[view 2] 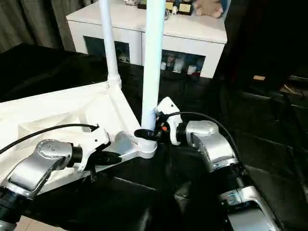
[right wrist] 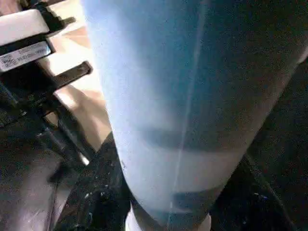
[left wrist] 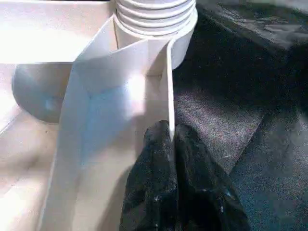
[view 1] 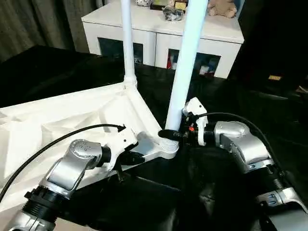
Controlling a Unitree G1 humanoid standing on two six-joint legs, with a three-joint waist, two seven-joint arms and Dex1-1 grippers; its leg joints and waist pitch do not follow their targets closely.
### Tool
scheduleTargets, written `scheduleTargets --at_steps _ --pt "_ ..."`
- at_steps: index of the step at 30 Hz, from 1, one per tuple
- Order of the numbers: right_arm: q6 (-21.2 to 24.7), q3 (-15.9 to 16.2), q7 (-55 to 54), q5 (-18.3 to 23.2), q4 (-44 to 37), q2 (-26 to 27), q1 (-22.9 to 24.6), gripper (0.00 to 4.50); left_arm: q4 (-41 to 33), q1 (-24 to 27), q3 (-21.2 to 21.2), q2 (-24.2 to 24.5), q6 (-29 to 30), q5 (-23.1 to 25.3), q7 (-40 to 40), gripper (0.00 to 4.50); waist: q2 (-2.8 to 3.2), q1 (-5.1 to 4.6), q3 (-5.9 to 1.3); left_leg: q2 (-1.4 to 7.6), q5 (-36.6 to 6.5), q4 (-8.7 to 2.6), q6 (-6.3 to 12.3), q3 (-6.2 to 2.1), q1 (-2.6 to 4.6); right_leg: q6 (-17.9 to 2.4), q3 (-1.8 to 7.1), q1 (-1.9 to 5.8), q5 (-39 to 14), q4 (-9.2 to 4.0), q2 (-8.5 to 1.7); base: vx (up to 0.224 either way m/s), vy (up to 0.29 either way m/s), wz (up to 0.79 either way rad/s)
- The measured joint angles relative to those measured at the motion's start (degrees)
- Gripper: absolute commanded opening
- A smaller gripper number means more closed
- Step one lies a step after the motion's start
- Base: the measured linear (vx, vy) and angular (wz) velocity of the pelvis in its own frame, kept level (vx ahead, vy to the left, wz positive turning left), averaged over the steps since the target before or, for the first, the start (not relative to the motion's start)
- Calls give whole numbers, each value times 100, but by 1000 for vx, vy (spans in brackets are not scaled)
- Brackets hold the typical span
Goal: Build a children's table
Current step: Rotate leg to tighten
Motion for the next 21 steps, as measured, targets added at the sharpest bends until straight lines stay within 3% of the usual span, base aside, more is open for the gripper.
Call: scheduleTargets --at_steps 4,13,16,21 --pt "92 -597 -1737 -87 457 635 -71 183 635 -286 172 -798 150 224 1055 0 -19 -2 10 -2 6 38 -3 9 49 -6 14 35 6 29 -9 -46 -1 -1" --pt "126 -1636 -4784 -154 890 1695 -298 183 1391 -661 364 -2575 622 348 3020 0 -8 69 -15 -16 6 34 -2 15 57 42 31 29 -19 4 -21 -14 3 -1" --pt "35 -1848 -5415 -155 1166 1863 -484 183 1594 -747 360 -2879 622 425 3374 0 -33 68 -41 -16 6 19 -2 10 54 54 26 42 -19 -24 -20 0 0 0" --pt "19 -1907 -5698 -161 1316 1944 -597 183 1603 -761 284 -2914 624 504 3465 0 -77 65 -57 -19 6 -8 -2 8 49 76 21 53 -5 -66 -20 0 0 0"
